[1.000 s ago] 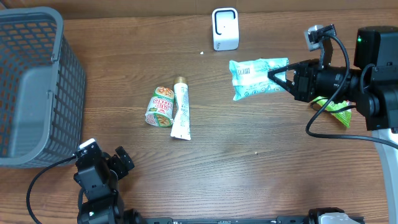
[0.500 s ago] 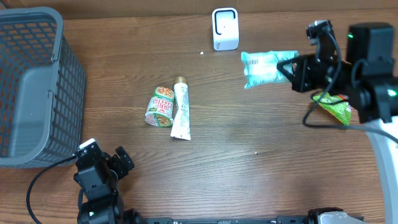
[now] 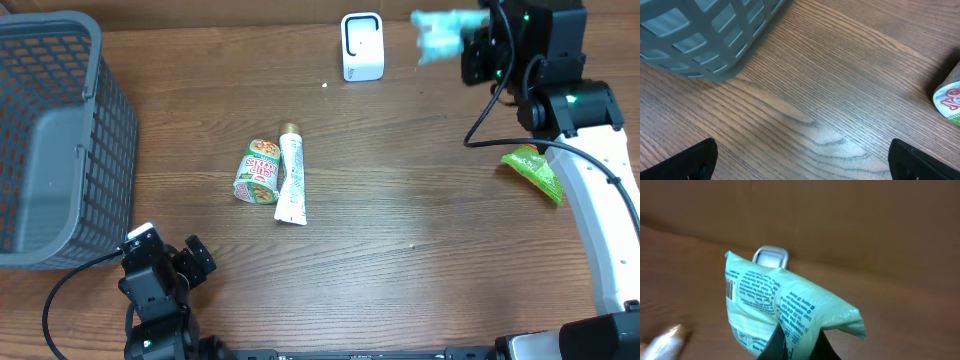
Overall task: Scan the item barcode
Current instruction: 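Hold the packet's barcode in front of the scanner window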
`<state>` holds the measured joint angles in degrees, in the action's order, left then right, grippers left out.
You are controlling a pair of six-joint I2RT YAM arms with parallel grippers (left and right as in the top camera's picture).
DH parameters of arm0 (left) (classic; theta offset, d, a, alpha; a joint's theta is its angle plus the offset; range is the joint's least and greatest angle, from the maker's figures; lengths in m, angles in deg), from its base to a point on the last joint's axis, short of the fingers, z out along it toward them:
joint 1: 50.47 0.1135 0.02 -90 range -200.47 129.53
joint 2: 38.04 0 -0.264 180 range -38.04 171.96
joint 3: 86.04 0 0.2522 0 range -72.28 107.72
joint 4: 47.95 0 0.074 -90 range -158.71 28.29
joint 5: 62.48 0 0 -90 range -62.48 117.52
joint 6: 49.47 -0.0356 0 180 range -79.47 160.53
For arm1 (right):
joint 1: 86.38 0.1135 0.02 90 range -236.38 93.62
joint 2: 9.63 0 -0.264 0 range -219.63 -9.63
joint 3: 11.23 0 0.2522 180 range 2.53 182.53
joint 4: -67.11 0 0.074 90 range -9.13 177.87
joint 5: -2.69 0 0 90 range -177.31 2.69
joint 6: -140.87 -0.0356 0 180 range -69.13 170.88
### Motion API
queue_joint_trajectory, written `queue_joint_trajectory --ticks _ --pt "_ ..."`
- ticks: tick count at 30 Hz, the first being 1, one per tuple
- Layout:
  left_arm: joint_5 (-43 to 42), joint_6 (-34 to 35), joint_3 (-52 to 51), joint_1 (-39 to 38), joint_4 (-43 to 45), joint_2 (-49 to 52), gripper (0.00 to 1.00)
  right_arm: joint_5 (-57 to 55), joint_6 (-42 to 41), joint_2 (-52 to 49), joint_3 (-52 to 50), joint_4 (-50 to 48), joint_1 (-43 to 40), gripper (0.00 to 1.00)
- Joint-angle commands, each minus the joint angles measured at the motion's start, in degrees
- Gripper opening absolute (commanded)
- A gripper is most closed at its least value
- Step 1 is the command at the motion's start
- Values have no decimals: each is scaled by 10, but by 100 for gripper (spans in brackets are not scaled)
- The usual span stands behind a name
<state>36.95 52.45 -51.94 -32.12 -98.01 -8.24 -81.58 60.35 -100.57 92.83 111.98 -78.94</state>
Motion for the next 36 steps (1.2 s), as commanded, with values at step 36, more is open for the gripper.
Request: queue_joint_trajectory --ticks 36 --pt "-3 5 10 -4 1 -2 100 -188 630 -348 13 -681 116 4"
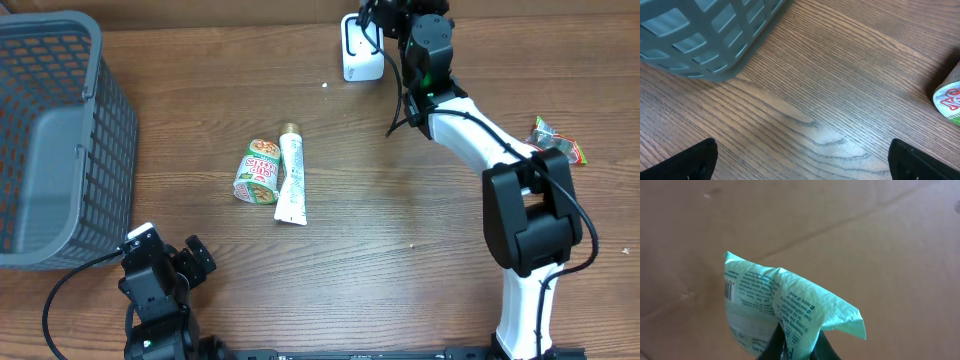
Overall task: Scan the item barcode
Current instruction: 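Hold the packet's barcode in front of the scanner window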
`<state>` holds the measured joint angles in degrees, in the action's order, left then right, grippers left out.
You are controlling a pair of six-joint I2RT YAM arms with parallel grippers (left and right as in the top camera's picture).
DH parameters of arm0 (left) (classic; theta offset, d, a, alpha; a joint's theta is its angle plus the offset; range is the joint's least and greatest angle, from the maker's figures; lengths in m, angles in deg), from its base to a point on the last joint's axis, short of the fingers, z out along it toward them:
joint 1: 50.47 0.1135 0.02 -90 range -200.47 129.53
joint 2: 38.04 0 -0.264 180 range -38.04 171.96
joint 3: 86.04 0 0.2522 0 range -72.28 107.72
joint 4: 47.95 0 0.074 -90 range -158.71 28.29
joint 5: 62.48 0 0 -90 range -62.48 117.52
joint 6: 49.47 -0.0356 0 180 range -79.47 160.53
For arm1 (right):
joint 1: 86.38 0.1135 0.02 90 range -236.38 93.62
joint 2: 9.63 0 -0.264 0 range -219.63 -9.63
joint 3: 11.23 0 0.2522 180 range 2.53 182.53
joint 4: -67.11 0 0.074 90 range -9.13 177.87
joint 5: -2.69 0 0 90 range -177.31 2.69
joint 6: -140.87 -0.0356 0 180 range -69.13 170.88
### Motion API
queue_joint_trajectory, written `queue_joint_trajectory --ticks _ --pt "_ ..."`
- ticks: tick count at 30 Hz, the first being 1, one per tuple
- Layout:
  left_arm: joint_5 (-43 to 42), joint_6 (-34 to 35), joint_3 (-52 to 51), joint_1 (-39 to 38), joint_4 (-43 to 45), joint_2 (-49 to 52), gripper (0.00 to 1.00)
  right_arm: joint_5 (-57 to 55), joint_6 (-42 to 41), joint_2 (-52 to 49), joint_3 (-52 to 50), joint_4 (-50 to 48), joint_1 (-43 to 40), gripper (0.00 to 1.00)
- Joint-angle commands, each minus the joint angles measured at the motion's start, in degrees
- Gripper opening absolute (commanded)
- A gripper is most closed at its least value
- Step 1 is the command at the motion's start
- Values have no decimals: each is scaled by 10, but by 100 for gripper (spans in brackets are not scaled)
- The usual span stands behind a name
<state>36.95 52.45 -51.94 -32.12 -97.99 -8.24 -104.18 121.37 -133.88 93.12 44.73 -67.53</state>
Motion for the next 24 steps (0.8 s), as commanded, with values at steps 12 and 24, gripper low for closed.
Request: queue_joint_trajectory --ticks 12,24 --pt "-3 5 10 -4 1 -2 100 61 24 -59 21 21 2 4" --pt "-3 5 10 -4 1 -2 99 80 102 -70 21 53 11 4"
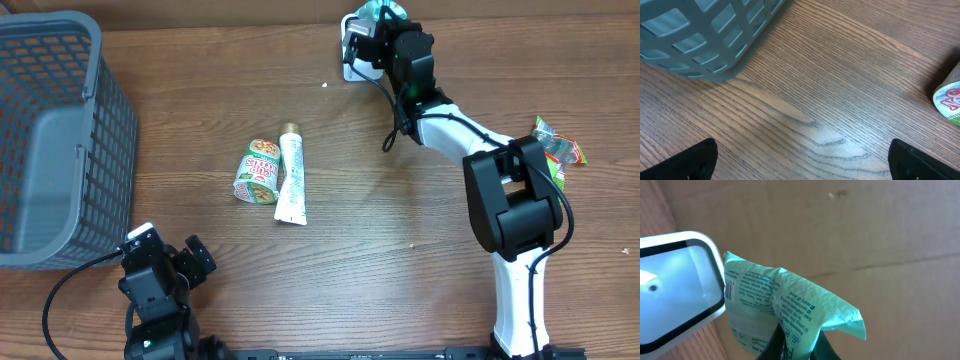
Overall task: Scan the item barcode
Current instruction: 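Hold the packet's barcode in front of the scanner window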
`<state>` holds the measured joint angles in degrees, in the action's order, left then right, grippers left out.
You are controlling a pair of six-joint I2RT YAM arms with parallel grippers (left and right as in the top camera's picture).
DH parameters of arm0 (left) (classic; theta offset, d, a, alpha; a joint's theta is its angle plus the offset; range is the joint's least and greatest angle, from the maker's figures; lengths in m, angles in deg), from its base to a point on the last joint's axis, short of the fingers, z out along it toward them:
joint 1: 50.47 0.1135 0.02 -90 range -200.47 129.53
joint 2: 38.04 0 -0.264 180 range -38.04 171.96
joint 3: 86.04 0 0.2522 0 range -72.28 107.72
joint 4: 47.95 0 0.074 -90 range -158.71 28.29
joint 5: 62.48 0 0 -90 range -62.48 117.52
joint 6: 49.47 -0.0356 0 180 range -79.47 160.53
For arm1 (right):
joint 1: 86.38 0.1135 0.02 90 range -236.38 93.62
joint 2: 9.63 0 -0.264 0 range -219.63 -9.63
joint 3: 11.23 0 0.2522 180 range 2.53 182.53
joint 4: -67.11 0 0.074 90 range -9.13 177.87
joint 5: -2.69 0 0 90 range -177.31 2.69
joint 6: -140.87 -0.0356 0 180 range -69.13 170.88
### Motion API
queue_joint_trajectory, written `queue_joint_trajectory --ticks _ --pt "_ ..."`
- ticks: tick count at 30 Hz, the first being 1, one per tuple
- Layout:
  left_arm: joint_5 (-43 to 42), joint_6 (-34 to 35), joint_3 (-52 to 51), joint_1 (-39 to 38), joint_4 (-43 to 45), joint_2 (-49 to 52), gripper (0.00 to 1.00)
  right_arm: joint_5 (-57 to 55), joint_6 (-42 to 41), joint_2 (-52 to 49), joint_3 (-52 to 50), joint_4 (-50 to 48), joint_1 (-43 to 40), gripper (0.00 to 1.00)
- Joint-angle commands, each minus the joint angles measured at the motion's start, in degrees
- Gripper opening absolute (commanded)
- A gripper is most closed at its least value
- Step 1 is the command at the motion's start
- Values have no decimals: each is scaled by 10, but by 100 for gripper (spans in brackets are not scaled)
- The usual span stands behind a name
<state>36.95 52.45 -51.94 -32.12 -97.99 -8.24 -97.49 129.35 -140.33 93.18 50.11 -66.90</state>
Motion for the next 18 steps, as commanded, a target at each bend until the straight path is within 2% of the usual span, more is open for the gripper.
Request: queue_joint_trajectory --ticks 1,18 --pt "-3 5 10 -4 1 -2 100 13 22 -6 21 2 5 4" --pt "-3 5 10 -4 1 -2 100 13 22 -7 21 11 8 4"
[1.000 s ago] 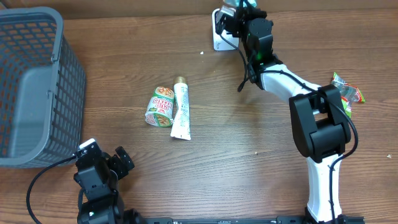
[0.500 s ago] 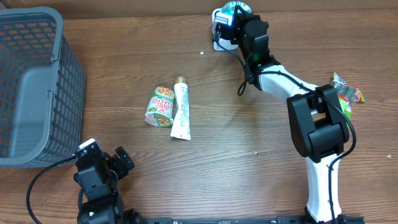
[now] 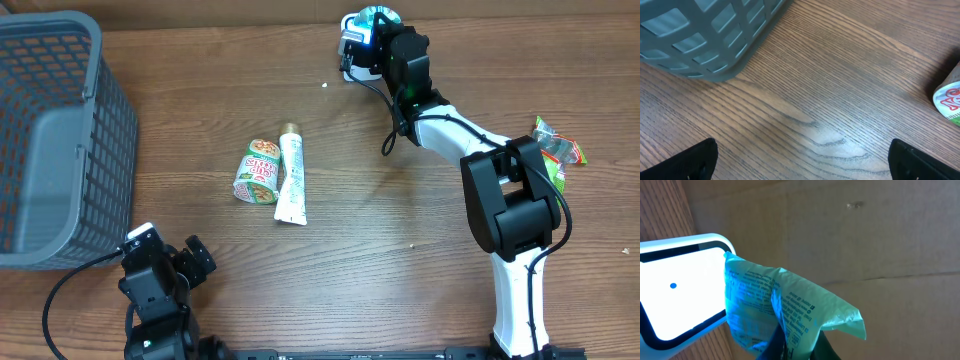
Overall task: Scan the item barcode
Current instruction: 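Hold the packet's barcode in front of the scanner window, then carry the packet right and drop it beside the snack bag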
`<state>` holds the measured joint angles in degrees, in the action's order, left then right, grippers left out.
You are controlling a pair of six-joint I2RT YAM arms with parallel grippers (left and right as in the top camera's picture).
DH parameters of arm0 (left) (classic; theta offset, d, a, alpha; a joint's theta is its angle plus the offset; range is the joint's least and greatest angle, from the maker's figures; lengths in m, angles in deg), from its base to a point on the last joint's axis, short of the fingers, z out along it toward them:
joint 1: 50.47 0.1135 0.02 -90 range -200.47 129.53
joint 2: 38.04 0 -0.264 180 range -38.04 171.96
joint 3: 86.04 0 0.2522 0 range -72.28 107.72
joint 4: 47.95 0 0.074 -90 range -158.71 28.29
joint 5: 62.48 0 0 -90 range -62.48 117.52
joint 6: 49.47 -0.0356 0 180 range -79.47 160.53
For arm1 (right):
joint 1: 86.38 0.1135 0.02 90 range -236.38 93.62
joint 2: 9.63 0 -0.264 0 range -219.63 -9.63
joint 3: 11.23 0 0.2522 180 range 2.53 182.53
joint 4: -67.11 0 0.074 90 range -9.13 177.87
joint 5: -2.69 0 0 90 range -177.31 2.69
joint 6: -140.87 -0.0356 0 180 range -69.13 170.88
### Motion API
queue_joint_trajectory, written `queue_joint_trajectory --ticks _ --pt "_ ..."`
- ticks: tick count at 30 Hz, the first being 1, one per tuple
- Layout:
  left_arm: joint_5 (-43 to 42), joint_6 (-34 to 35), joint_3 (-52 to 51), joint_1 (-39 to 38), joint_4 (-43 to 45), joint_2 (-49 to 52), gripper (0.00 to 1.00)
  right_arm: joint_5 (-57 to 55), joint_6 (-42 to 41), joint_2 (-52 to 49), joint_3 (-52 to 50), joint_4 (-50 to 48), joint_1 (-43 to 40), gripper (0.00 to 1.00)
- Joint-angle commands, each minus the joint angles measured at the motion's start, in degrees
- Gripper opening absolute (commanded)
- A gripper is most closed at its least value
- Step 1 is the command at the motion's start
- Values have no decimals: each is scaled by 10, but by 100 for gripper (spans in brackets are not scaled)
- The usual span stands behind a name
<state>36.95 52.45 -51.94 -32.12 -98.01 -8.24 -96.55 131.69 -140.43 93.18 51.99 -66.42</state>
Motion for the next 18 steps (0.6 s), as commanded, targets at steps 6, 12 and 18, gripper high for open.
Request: queue_joint_trajectory --ticks 6,12,18 --pt "-3 5 10 -4 1 -2 100 -2 -2 -6 21 -17 15 4" --pt "-3 5 10 -4 1 -2 100 -19 -59 8 21 -16 26 4" --pt "-3 5 10 -4 1 -2 100 -19 -274 108 21 108 30 4"
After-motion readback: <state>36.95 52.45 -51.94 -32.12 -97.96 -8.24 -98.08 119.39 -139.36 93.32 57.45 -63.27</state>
